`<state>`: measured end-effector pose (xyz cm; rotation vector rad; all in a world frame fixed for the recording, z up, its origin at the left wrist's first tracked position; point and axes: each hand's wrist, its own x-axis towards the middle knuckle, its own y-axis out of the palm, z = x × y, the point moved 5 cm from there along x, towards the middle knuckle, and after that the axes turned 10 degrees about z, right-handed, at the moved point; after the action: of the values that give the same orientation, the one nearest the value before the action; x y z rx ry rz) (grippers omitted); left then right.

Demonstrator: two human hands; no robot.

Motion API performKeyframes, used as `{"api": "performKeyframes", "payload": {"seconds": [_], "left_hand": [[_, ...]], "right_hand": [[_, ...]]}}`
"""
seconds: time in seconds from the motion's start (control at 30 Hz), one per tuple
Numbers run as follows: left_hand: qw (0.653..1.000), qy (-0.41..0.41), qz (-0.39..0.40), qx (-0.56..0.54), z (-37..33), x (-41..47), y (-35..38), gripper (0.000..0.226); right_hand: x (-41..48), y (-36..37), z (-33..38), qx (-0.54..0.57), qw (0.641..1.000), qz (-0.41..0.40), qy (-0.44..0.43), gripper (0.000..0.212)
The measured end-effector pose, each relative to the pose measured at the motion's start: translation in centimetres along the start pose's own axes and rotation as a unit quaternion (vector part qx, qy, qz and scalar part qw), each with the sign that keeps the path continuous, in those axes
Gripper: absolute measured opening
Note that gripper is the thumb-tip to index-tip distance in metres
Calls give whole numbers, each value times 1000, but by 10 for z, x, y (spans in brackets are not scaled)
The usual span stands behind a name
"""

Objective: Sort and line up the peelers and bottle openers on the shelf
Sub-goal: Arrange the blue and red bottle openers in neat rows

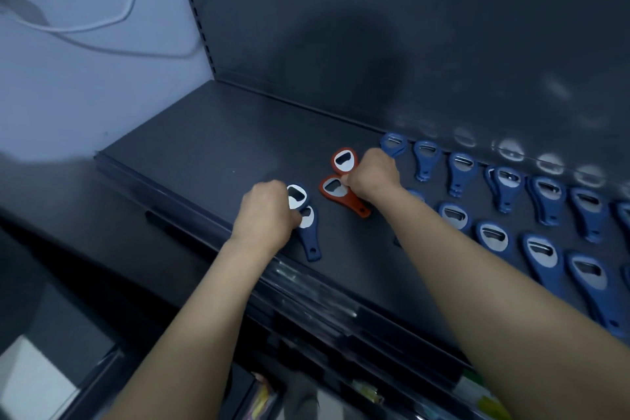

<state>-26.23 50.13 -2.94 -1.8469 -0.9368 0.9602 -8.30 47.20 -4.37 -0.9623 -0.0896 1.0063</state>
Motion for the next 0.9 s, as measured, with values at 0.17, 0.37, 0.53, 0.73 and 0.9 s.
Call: {"api": "performKeyframes", "payload": {"seconds": [0.17, 0.37, 0.53, 0.73, 0.9], "left_hand": [[998, -13, -45, -51, 5, -6, 0, 28], [990, -30, -55, -125, 7, -9, 3, 21], [985, -42, -79, -150, 2, -18, 6, 38], [991, -54, -68, -105, -6, -30, 18, 40], [997, -49, -26, -46, -15, -34, 21, 41]], "right_hand": [[2, -1, -3, 47, 999, 3, -6, 29], [-8, 0, 1, -16, 997, 69, -32, 45], [-21, 5, -2, -77, 994, 73, -31, 42], [-35, 10, 3, -124, 990, 36, -54, 34], [-39, 12, 10, -167, 984, 15, -54, 29]]}}
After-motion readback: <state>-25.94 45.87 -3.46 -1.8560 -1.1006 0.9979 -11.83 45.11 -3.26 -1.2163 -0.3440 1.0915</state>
